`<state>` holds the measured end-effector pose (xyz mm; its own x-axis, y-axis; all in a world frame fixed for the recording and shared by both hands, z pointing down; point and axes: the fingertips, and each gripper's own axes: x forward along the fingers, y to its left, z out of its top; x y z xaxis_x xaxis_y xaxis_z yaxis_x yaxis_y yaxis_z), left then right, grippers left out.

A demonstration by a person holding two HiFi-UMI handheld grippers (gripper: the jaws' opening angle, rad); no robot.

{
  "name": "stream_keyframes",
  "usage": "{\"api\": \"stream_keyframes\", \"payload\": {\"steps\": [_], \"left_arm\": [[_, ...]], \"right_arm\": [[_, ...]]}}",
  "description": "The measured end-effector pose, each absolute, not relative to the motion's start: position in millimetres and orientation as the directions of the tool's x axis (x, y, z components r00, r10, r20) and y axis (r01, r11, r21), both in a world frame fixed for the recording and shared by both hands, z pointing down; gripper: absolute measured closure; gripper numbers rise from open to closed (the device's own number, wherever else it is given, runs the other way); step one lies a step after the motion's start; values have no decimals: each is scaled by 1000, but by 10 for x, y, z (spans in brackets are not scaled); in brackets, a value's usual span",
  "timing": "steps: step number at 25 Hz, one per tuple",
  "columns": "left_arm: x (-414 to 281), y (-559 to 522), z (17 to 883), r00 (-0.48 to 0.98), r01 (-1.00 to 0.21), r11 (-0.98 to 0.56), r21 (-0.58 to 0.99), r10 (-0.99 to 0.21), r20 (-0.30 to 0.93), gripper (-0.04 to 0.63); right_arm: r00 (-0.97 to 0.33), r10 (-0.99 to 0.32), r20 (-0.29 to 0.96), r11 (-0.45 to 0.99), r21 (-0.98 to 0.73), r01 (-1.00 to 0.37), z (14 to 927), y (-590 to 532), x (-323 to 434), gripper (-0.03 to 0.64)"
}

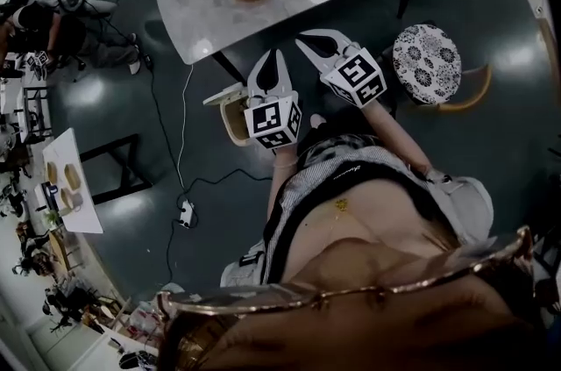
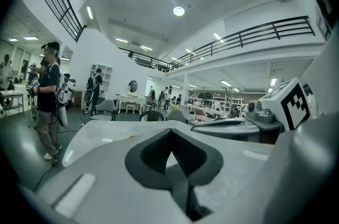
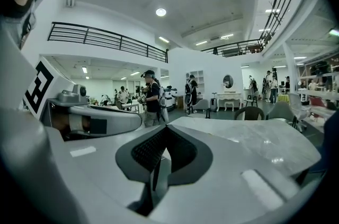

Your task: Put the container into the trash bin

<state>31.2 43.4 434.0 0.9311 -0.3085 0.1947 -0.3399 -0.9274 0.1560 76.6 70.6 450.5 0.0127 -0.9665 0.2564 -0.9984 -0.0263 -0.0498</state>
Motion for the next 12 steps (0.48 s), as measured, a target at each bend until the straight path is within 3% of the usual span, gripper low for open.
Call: {"api": "stream_keyframes", "payload": {"steps": [12], "left_arm": [[1067, -189, 4377, 919, -368, -913, 176, -328, 217, 595]], "right_arm": [[-59, -960, 273, 46, -52, -998, 4534, 19, 1510, 591]]}}
